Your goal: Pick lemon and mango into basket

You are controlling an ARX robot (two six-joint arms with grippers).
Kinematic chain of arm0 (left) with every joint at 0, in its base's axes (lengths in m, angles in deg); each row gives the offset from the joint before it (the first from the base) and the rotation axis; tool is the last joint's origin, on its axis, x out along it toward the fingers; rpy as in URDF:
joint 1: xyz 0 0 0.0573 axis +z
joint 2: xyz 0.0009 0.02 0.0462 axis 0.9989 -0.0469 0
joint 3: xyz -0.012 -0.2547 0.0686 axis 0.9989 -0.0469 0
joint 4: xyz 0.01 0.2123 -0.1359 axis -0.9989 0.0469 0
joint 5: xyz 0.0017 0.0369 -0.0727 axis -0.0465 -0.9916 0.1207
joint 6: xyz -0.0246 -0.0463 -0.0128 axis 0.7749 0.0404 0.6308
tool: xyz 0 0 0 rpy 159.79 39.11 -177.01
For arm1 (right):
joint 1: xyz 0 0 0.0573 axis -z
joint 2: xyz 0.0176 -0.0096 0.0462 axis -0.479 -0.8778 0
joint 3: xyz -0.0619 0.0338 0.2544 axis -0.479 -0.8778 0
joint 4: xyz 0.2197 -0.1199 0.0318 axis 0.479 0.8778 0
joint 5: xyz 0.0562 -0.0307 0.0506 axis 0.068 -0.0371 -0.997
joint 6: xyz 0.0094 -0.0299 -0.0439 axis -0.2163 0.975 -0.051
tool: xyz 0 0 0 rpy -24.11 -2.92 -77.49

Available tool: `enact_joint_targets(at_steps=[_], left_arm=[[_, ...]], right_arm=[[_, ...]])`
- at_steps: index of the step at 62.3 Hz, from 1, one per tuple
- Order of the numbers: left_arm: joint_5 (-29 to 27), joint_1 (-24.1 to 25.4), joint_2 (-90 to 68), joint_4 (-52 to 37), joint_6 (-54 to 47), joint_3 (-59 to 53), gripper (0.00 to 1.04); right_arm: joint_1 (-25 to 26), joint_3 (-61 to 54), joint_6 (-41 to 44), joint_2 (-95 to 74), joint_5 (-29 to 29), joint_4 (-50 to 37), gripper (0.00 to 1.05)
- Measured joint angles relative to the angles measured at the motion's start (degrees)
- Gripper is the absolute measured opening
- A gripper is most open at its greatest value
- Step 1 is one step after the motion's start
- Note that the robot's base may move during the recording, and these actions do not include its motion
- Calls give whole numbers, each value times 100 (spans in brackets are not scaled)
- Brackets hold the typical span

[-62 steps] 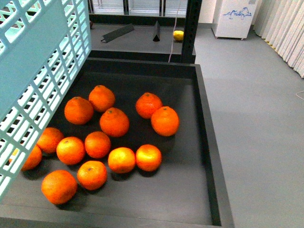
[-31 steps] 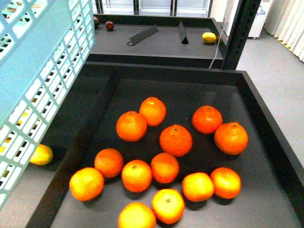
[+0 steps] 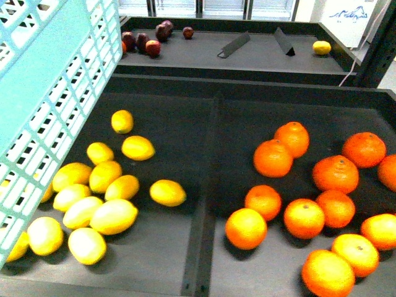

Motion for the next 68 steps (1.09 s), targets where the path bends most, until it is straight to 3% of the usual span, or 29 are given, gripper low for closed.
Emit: enact_joint_targets(at_steps=[68], left_arm=[[-7,0,7,0,0,4,4]], right_arm=[[0,-2,0,0,0,0,96]])
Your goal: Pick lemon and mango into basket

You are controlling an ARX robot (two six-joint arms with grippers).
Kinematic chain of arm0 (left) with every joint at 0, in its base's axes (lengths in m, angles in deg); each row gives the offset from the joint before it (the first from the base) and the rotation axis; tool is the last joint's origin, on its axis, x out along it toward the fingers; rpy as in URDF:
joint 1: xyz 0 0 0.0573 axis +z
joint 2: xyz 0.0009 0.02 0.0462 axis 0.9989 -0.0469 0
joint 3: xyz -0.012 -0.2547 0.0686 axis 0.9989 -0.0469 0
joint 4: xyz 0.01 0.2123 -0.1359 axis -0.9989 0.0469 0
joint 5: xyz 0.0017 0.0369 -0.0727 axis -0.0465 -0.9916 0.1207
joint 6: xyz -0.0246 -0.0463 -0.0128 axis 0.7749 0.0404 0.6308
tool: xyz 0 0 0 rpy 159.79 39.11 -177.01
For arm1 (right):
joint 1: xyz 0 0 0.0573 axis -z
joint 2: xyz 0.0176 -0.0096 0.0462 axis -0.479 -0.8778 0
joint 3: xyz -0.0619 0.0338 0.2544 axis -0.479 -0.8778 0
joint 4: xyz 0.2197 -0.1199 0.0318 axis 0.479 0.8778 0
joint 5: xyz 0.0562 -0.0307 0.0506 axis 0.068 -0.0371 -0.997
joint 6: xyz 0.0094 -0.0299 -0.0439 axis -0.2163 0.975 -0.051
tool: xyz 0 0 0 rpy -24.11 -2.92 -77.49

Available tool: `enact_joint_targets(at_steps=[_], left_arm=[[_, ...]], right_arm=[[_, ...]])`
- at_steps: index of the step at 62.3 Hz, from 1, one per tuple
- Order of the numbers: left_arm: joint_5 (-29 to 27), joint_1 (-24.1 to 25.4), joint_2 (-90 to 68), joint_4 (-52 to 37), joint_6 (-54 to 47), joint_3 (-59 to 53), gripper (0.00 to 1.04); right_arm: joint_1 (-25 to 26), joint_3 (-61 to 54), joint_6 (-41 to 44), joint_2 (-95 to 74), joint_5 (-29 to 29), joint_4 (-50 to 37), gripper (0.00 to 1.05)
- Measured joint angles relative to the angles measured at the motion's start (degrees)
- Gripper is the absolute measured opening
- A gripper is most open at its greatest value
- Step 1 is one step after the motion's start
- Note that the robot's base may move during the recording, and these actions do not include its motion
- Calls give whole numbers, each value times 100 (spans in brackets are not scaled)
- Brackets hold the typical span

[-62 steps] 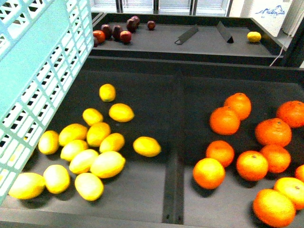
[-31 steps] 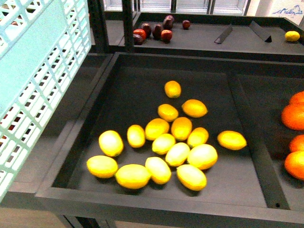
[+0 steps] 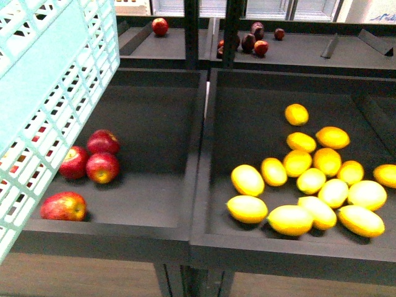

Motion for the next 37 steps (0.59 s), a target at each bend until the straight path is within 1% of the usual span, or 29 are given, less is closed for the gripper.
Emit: enact_joint_targets(at_steps=[37], left_arm=[[-13,2,11,0,-22,0,4]], right_arm=[[0,2,0,7,-2,0,96]])
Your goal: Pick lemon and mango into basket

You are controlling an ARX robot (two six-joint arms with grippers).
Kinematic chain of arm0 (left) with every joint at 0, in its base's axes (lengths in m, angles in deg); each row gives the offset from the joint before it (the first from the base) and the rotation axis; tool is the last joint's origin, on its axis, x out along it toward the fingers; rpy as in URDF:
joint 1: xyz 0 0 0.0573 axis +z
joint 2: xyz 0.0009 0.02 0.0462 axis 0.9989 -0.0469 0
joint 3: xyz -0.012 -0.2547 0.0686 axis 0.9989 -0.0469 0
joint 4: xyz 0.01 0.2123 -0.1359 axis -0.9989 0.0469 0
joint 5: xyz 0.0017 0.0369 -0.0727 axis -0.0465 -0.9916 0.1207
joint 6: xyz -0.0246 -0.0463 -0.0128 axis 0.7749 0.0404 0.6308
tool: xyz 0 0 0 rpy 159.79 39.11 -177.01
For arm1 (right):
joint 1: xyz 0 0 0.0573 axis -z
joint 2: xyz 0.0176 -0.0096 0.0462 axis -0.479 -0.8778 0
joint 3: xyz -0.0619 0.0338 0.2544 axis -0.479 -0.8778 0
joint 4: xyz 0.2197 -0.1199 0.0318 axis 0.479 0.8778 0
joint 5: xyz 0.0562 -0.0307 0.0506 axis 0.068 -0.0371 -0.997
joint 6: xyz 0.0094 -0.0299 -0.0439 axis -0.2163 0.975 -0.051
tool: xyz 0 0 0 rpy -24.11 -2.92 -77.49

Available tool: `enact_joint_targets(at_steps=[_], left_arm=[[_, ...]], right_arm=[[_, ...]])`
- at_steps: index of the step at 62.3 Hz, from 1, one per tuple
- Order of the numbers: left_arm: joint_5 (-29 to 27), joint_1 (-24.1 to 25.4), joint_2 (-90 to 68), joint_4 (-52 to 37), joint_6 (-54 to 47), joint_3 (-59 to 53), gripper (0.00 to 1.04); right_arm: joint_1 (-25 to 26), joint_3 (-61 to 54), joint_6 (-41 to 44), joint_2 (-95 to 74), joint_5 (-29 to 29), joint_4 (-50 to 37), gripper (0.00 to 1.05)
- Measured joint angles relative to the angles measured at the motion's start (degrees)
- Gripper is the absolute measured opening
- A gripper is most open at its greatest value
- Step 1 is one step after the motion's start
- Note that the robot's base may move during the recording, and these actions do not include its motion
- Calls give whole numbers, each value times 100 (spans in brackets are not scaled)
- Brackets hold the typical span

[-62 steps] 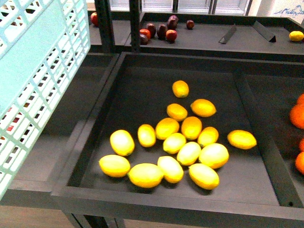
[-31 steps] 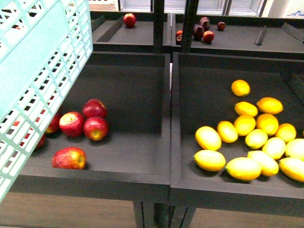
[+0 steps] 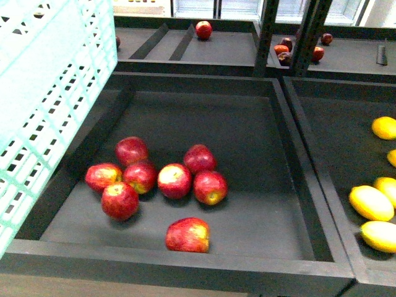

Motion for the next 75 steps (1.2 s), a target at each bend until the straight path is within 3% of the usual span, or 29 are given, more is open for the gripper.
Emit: enact_joint_targets(at_steps=[26,29,32,40,57,75], left_arm=[[-83,22,-17,0,-61,0,4],[614,46,-304,1067,-671,483,4],[1099,-120,-861,1843,-1803,1115,4],[1263,-662,-2479,1698,-3202,2068,4],[1762,-1506,-4288,1727,-3049,3368,4],[2079,-2212,-5106,1749,-2837,4068,4]], right_arm=[[0,-2,0,-7,-17,0,96],[0,-2,0,-7,-13,0,96],[0,-2,0,-4,0,0,96],[0,-2,0,-4,4,0,96],[0,-2,0,-4,2,0,96],[0,-2,2,-4,2,0,96]])
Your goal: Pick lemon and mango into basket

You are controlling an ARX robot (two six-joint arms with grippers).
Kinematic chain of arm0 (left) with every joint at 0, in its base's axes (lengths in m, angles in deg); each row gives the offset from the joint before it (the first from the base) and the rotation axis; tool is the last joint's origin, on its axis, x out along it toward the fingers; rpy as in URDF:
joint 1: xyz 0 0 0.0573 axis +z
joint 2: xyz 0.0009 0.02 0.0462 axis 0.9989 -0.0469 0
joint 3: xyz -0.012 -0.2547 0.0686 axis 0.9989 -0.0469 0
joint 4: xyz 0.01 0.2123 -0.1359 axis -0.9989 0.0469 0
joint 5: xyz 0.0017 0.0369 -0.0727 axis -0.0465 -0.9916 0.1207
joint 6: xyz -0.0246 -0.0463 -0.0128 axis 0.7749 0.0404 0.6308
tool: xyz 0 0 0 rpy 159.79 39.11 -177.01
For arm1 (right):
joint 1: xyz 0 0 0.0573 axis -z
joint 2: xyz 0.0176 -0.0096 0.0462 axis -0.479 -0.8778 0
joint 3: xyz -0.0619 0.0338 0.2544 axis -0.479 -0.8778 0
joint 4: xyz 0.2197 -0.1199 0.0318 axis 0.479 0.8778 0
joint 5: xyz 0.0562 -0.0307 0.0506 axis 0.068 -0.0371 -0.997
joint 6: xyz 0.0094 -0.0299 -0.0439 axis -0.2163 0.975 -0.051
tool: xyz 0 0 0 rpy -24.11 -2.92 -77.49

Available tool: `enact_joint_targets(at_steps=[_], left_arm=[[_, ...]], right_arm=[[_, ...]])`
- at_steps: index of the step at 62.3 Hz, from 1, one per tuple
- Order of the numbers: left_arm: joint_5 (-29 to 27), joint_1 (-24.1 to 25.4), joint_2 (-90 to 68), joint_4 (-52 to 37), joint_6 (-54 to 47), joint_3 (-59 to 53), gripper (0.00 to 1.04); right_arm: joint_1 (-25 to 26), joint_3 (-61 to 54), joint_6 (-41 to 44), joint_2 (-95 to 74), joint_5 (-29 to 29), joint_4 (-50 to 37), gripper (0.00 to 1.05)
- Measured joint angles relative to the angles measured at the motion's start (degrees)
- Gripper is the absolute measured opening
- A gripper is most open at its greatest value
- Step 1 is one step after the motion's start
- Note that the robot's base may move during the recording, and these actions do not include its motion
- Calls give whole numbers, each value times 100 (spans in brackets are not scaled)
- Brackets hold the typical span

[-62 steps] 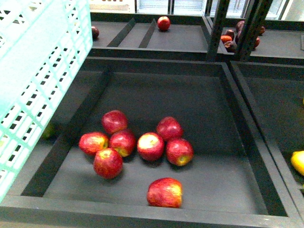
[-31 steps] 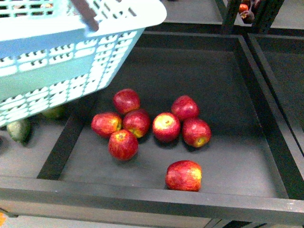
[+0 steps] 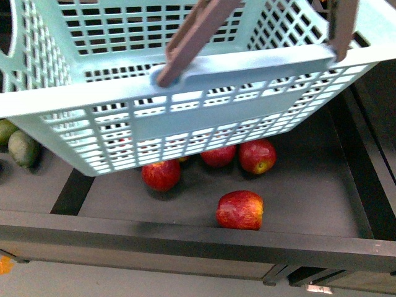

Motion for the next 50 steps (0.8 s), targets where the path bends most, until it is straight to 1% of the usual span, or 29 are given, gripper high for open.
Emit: enact_joint_targets(at_steps=[8,18,25,46,48,49,50], left_arm=[[153,-304,-7,-389,140,4,4],[289,-584,-7,-446,129,4,4],[343,-629,-7,-446,151,4,4],[210,-588,-7,-450,138,4,4],[208,-588,-7,-450,136,4,4],[212,-588,-7,-450,136,4,4],[212,-588,-7,-450,133,4,4]], right_arm=[[0,2,-2,0,0,0,96],[0,0,-2,0,0,0,96],[0,0,-2,0,0,0,96],[0,2,-4,-2,2,2,96],[-11,48,-212,-76,133,177,96],[0,151,-457,-195,177,455,96],[26,190,-511,-256,173,551,96]])
